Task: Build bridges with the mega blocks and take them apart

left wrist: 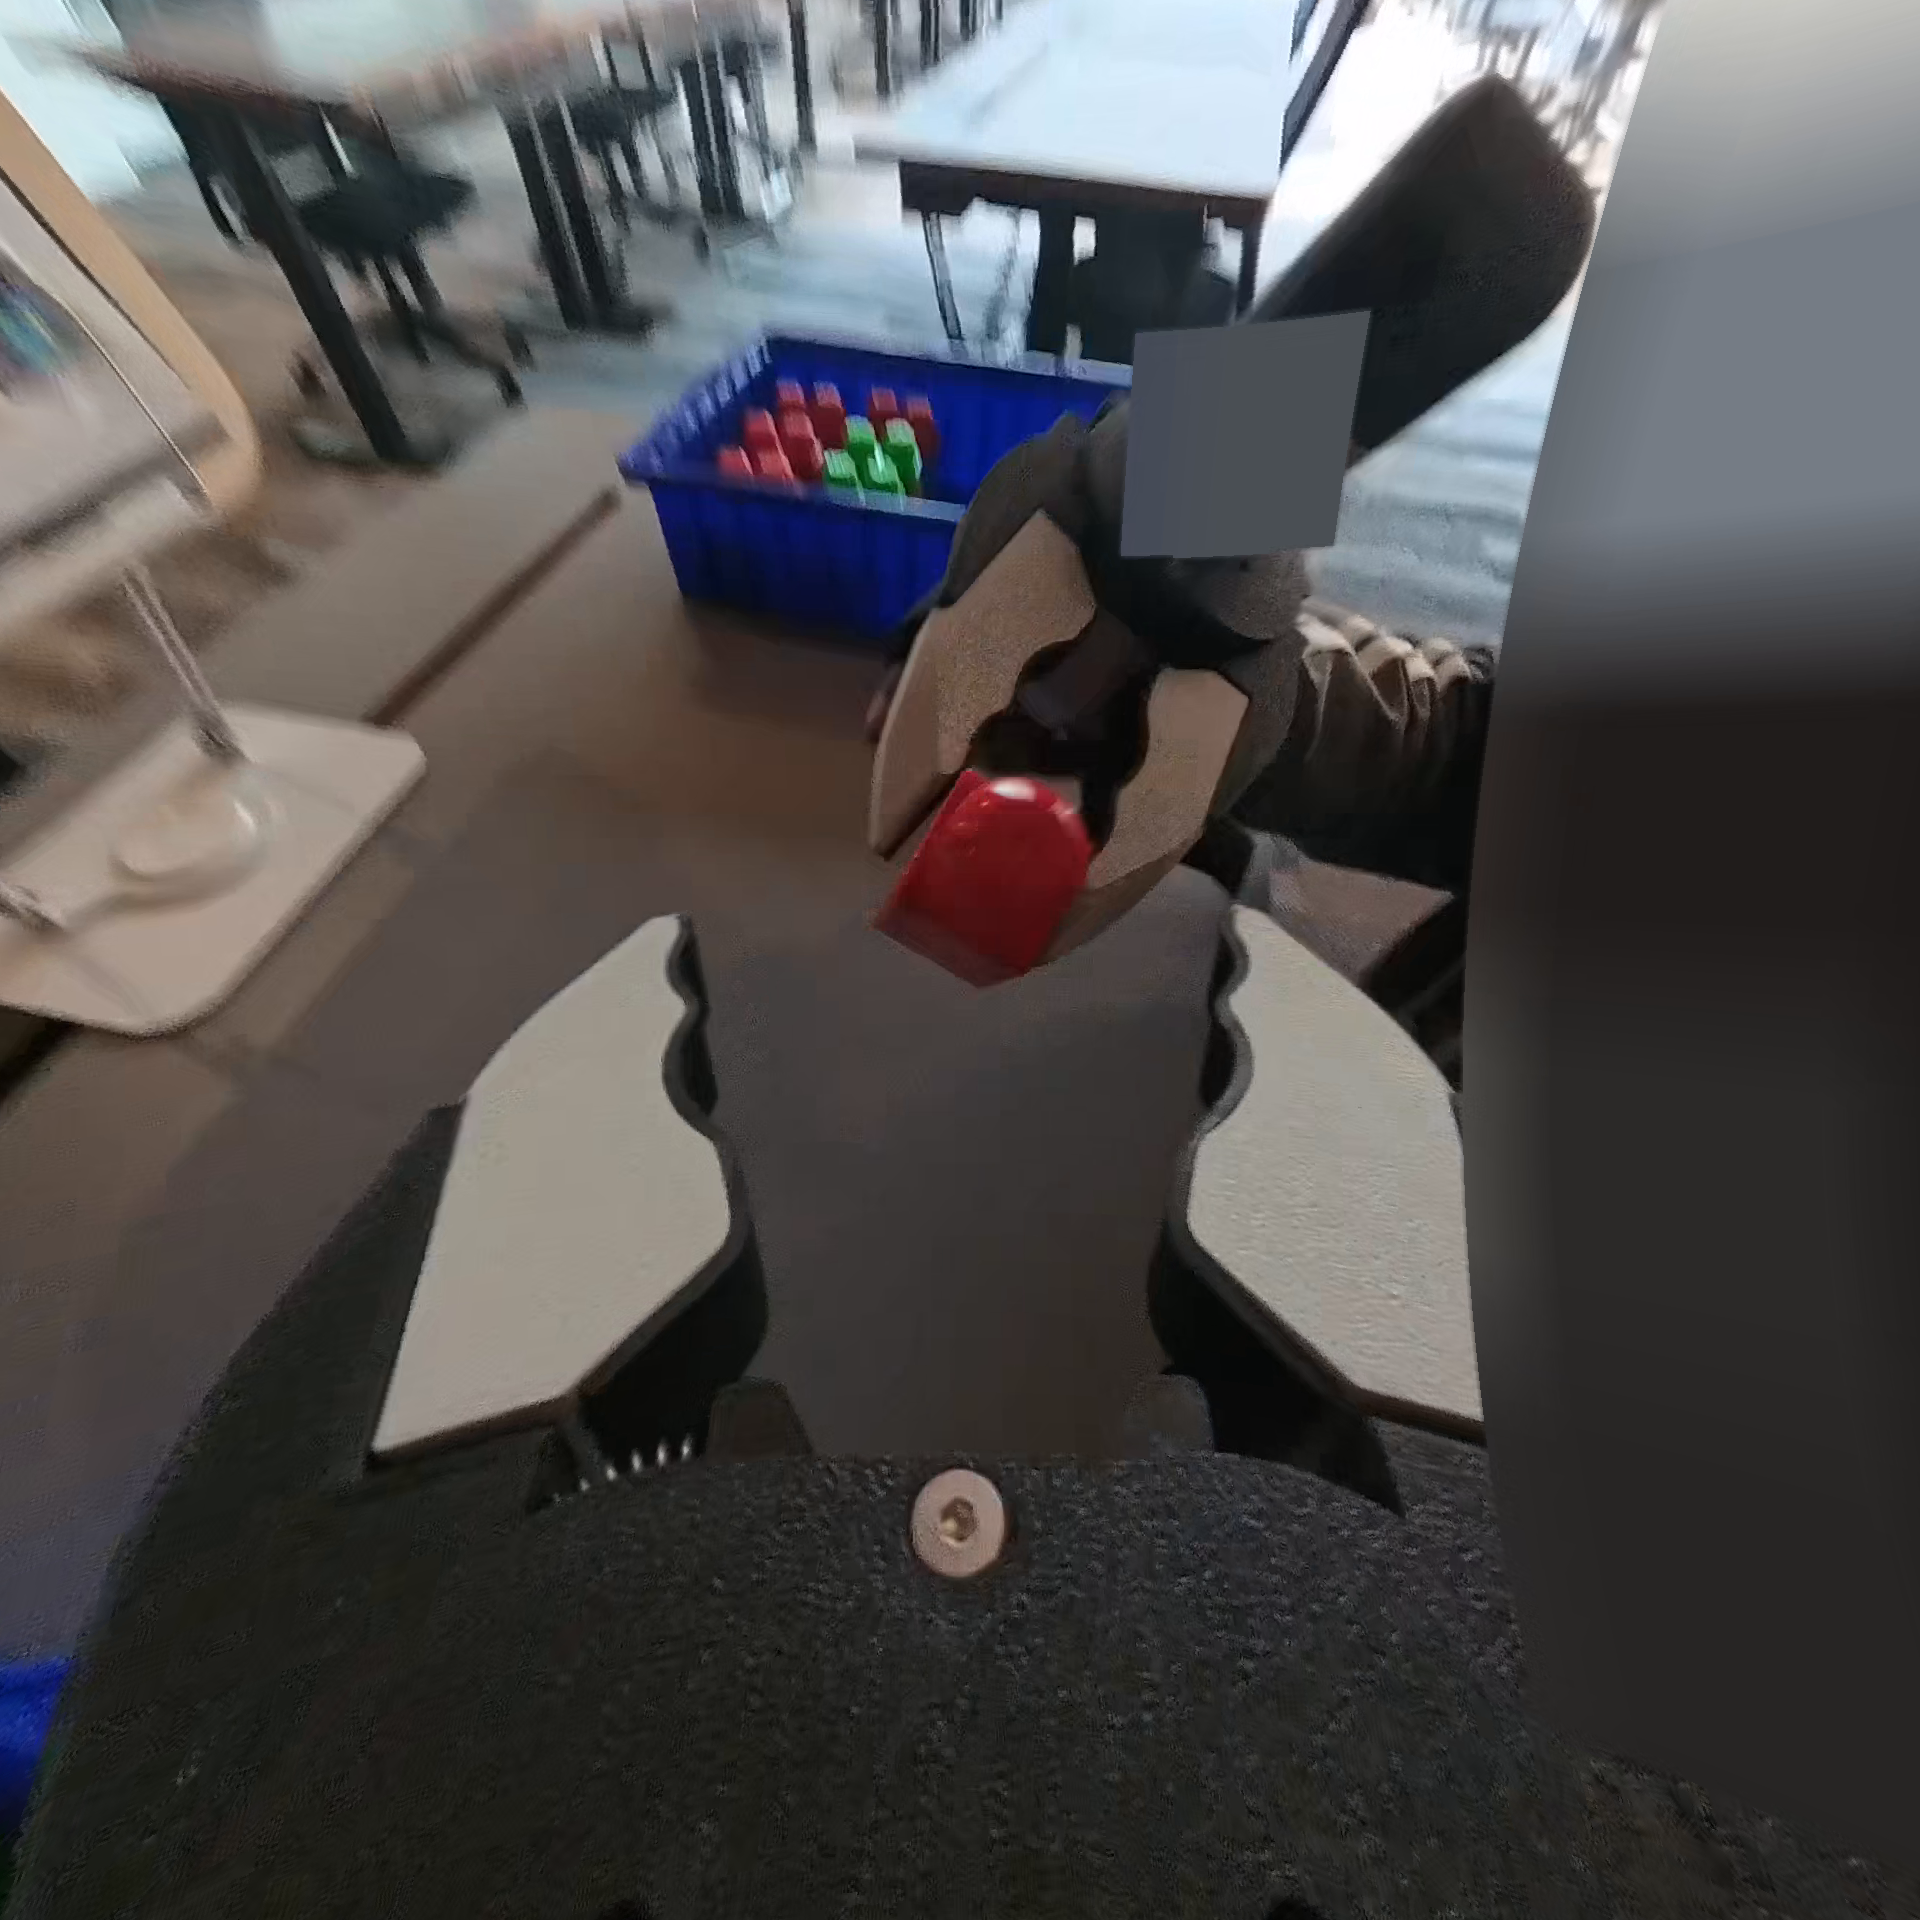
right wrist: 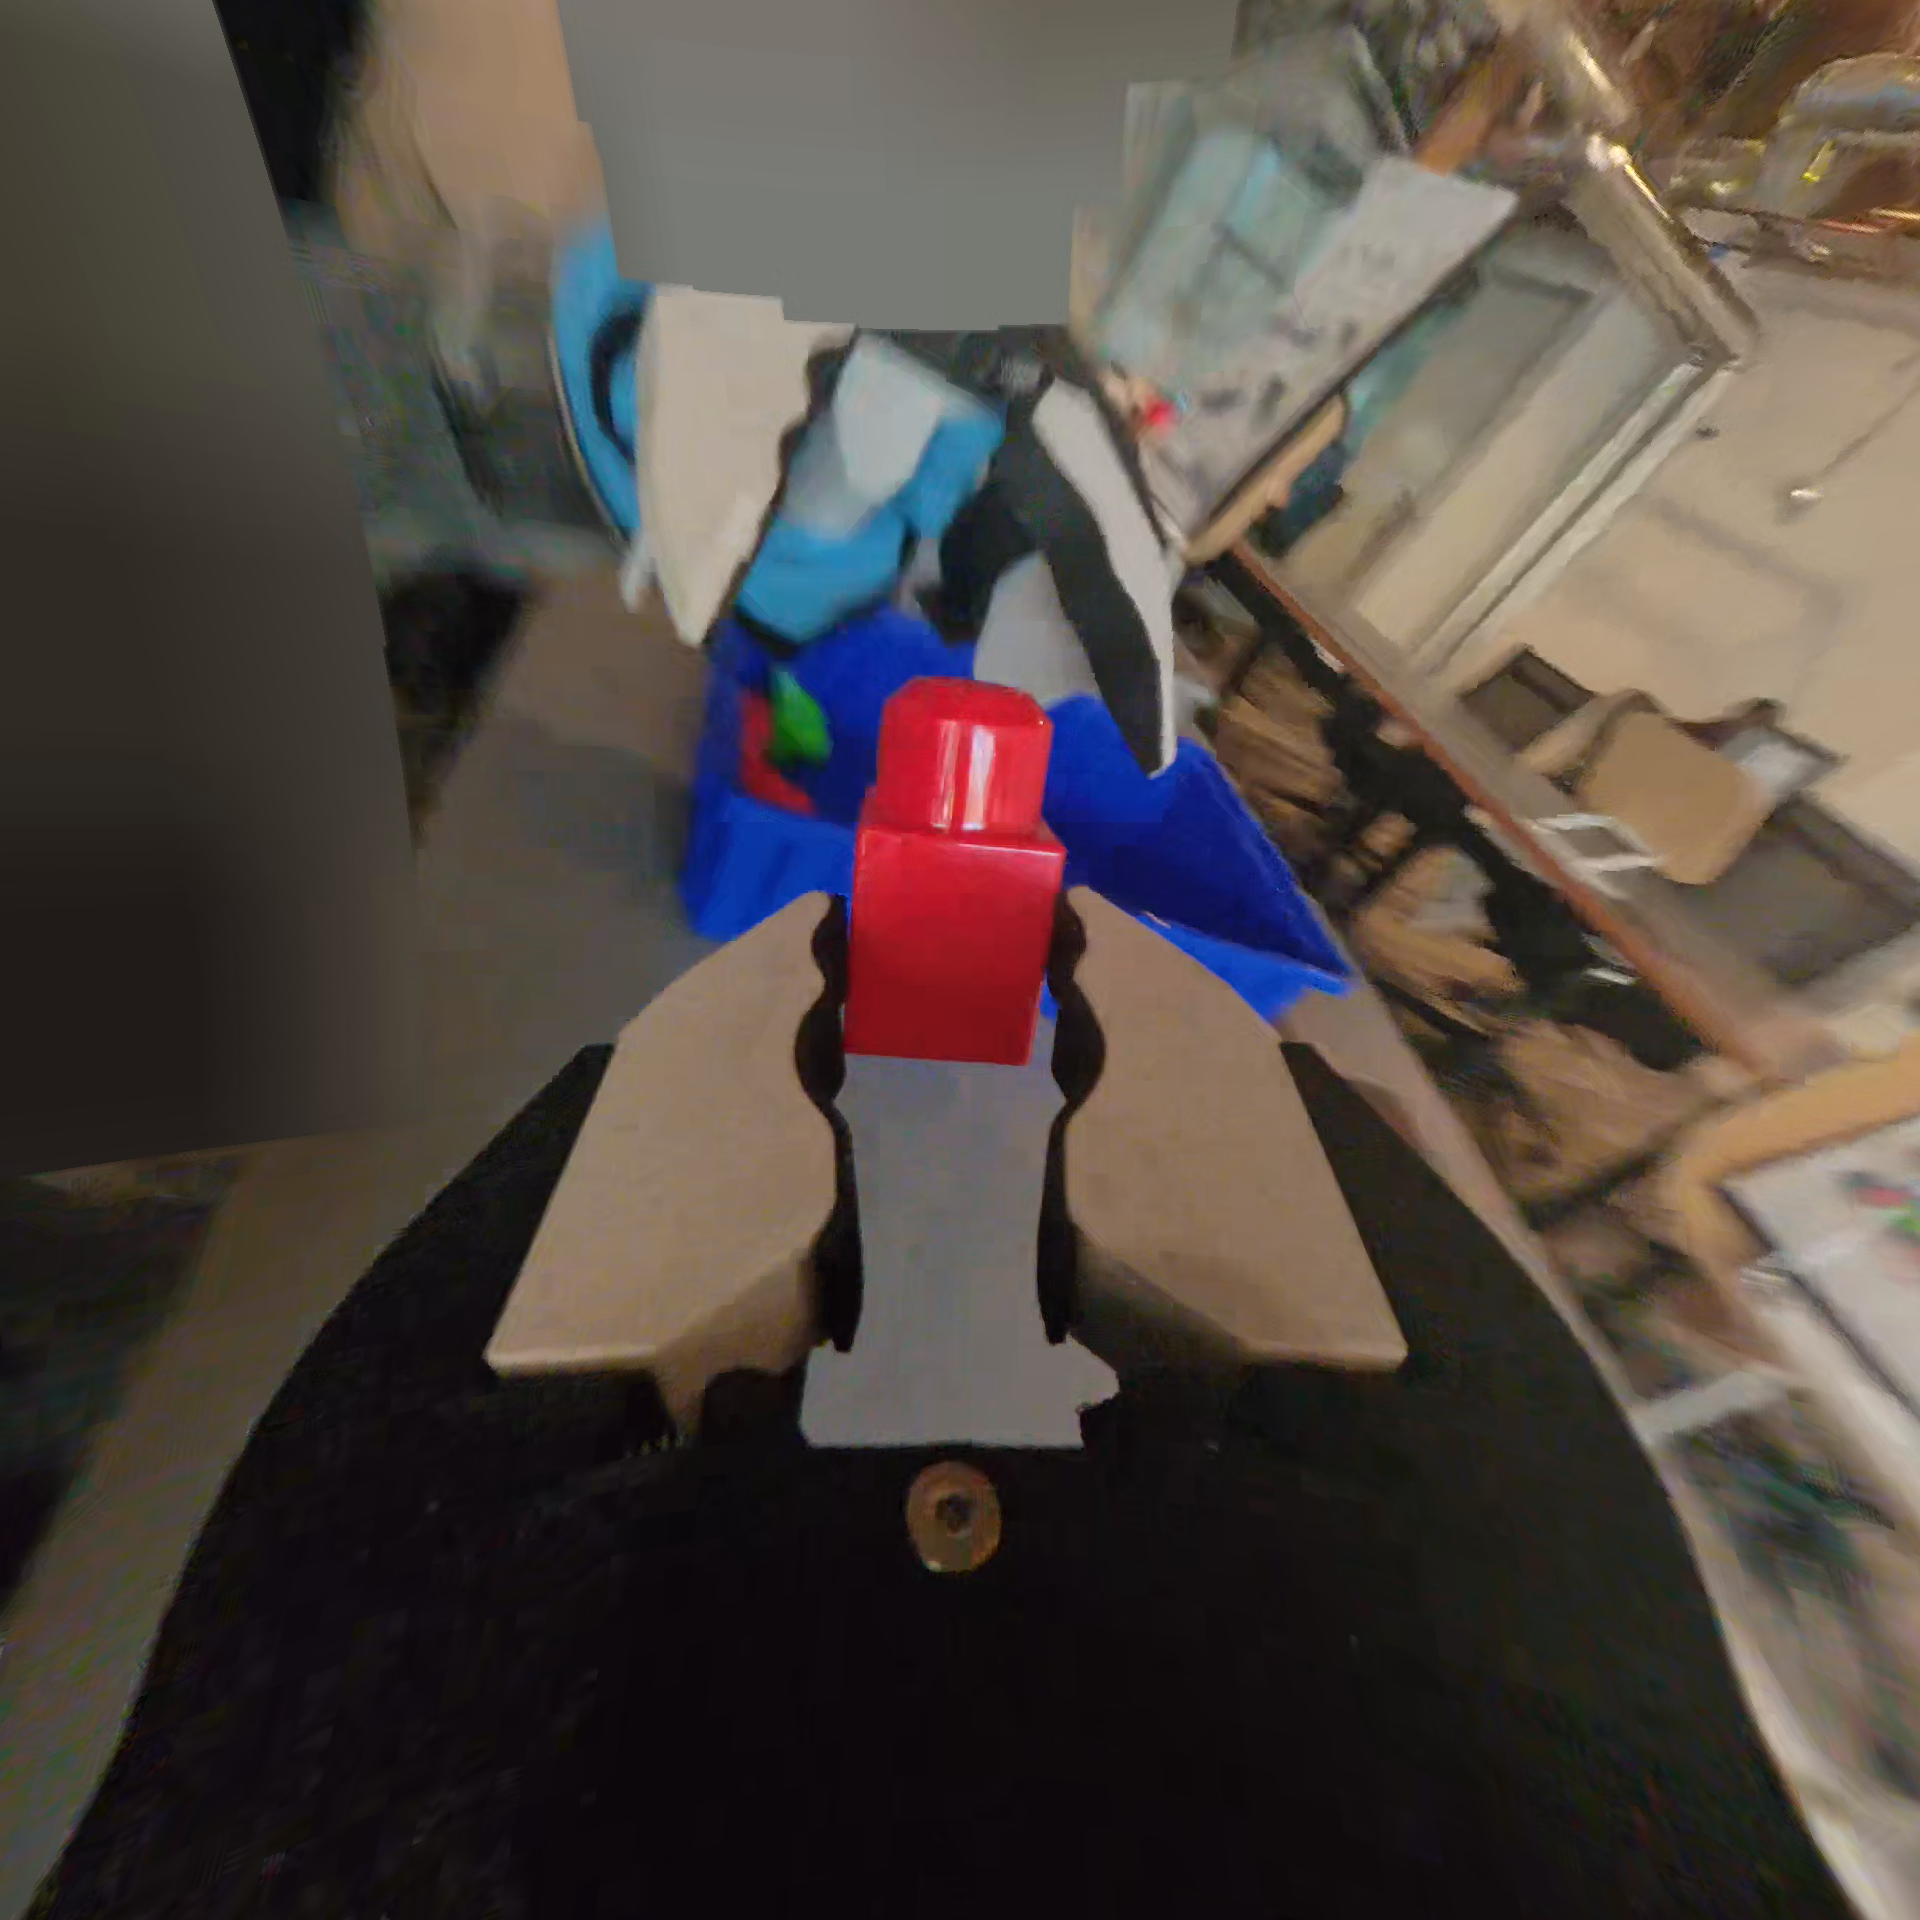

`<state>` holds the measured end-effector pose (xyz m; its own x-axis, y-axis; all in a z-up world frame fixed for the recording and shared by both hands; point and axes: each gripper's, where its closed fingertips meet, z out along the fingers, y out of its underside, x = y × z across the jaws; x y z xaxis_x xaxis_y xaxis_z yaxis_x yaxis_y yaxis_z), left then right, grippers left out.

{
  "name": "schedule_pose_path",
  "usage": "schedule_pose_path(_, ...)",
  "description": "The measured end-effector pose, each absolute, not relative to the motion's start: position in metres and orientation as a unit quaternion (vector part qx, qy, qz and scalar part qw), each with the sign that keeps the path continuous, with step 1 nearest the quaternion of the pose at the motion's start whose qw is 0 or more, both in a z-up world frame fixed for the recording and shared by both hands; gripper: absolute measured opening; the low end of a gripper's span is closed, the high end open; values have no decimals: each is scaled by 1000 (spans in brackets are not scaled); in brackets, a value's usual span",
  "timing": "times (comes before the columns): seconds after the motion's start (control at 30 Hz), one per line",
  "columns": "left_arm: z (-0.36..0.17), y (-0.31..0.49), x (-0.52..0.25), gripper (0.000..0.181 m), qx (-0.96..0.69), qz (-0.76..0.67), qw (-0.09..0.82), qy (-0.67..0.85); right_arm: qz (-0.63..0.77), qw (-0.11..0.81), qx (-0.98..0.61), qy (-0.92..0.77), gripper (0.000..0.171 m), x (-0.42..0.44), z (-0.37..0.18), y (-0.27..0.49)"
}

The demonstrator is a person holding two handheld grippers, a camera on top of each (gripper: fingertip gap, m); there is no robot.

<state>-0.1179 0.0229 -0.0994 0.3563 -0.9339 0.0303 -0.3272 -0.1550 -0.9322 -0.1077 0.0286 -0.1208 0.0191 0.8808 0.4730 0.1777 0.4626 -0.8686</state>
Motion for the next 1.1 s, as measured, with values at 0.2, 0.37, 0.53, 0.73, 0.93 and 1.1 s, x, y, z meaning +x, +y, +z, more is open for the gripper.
schedule_pose_path(0.2, -99, 11, -98, 82, -601, -392, 549, 429, 556, 513, -382, -531, 36, -87, -98, 17)
schedule_pose_path(0.37, -105, 11, -81, 69, -574, -457, 555, 392, 588, 497, -375, -516, 36, -86, -101, 13)
schedule_pose_path(0.53, -101, 13, -78, 58, -566, -484, 549, 380, 580, 491, -378, -529, 36, -89, -107, 10)
schedule_pose_path(0.73, -106, 15, -78, 42, -575, -481, 545, 376, 574, 493, -380, -532, 36, -91, -109, 11)
schedule_pose_path(0.93, -116, 14, -83, 32, -584, -447, 554, 390, 533, 451, -419, -581, 38, -86, -124, 14)
schedule_pose_path(1.1, -137, 22, -85, 33, -626, -399, 543, 393, 455, 403, -462, -645, 45, -66, -117, 27)
